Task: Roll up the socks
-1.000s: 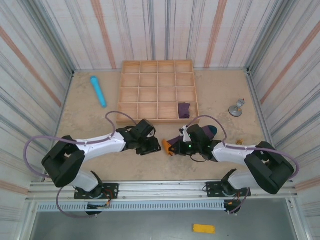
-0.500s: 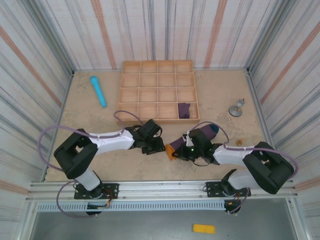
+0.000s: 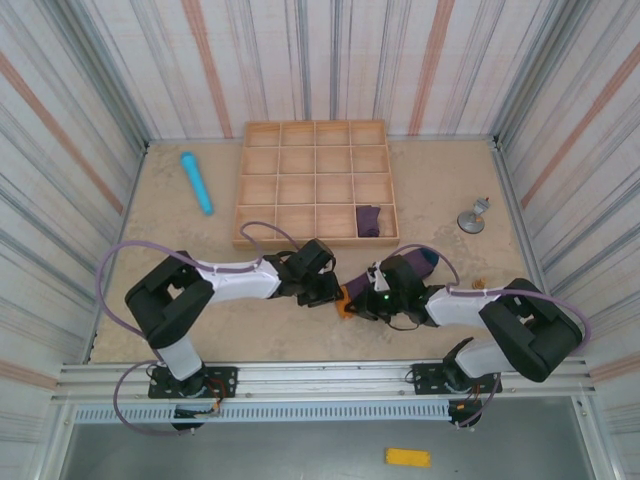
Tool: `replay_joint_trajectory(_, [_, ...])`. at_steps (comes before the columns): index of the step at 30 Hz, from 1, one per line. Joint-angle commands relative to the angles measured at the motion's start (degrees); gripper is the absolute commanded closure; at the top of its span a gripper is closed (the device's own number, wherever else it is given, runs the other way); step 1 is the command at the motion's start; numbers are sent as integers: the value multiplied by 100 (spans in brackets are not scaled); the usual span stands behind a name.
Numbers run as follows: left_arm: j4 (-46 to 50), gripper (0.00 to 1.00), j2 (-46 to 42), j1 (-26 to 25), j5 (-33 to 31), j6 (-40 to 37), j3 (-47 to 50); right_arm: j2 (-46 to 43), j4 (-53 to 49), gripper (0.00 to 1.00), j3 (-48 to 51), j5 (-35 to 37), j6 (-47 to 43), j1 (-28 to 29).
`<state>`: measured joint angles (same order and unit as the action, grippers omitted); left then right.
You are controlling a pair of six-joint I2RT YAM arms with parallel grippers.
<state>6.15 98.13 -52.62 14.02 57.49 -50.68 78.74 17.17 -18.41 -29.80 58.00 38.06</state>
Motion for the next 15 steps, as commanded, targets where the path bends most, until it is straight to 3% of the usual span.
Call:
replay_joint_trajectory(1, [397,60,368,-31,-204,269,69,83,-241,100,147,4,65,-130])
replay_joint_trajectory(8, [1110,73,557,-29,-397,417,-148,-187,-86,100,179,-276,41,-338])
replay_joint_trajectory(15, [1219,100,700,142,-182,499,-136,-297,-180,97,60,-477,-256,-407])
